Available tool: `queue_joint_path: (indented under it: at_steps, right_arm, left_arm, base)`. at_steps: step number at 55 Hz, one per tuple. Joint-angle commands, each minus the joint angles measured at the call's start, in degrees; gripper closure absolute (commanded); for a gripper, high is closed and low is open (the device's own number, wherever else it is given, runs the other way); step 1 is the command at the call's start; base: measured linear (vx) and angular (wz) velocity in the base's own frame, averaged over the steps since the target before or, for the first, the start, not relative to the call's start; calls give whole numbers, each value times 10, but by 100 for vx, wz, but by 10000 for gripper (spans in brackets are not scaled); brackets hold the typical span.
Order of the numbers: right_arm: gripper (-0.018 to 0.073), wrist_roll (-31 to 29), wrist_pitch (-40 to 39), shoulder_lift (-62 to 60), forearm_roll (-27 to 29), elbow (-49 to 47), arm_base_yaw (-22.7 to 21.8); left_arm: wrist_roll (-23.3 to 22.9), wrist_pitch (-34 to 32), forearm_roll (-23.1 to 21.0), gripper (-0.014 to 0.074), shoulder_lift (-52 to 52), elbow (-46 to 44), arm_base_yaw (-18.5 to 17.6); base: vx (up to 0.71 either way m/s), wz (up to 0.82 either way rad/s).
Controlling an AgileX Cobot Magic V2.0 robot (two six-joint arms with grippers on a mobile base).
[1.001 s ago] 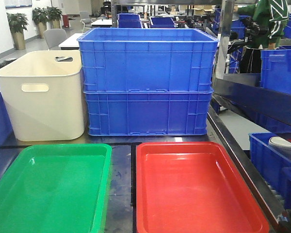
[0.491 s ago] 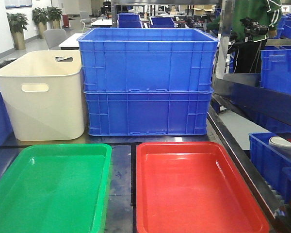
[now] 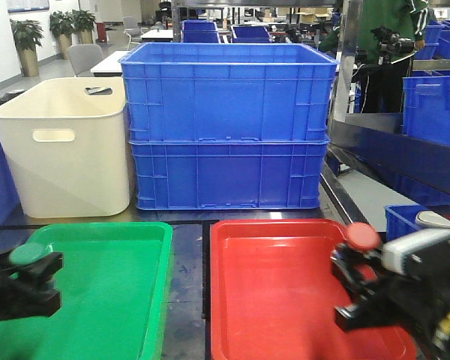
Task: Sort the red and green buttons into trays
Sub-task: 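Lower the green button into the green tray and the red into the red tray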
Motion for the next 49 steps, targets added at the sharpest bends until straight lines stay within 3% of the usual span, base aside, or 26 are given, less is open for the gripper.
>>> queue_joint_path:
  at_steps: [1, 9, 17, 37, 49]
  right_arm:
    - [562, 39, -66, 61, -25, -71, -2]
    - [546, 51, -80, 139, -50, -126, -2]
    - [453, 51, -79, 160, -57, -139, -2]
    - [17, 55, -66, 160, -63, -139, -2]
    - [-32, 79, -66, 156, -63, -139, -2]
  left_arm:
    - [-1, -71, 7, 593, 54, -55, -2]
    - [0, -107, 51, 569, 131, -90, -2]
    - [-3, -117, 58, 479, 164, -94, -2]
    - [-40, -119, 62, 118, 167, -94, -2]
    - [-40, -110, 62, 90, 155, -94, -2]
  base:
    - [0, 0]
    - [0, 0]
    - [0, 0]
    - [0, 0]
    - [0, 0]
